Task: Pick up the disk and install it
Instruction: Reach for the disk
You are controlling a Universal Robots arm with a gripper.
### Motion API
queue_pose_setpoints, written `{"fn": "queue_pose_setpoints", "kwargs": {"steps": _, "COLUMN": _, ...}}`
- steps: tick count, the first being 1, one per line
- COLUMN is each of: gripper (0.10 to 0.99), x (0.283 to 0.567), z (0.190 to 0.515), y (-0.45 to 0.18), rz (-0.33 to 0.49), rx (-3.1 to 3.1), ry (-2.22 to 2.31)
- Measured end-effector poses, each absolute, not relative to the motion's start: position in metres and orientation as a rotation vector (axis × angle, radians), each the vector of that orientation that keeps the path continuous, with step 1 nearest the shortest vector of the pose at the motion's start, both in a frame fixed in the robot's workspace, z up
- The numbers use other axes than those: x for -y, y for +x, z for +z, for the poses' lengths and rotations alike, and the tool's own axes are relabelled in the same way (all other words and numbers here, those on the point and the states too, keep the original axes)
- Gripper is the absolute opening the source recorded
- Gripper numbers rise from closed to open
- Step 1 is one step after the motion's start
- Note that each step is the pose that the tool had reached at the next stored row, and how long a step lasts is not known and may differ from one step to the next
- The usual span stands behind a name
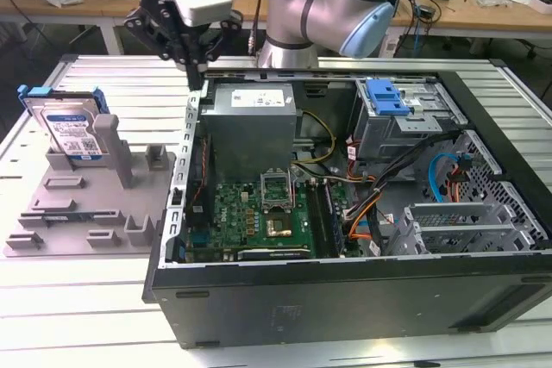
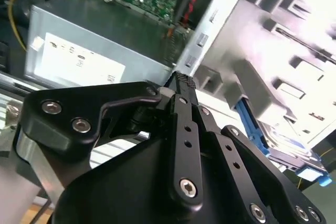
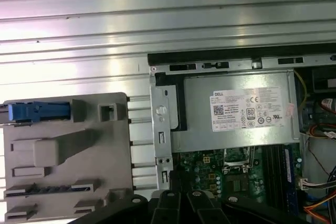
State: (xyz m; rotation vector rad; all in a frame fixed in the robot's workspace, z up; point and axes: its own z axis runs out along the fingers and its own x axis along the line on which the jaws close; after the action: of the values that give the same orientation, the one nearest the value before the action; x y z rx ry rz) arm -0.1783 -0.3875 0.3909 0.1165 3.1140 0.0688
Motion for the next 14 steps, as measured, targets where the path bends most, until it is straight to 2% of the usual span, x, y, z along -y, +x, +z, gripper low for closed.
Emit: {"fn": "queue_pose_setpoints", "kwargs": {"steps": 14, "gripper": 0.106, "x": 0.374, "z": 0.388, "y": -0.247, "rz": 0.069, "rx": -3.115, "ry": 0.117}}
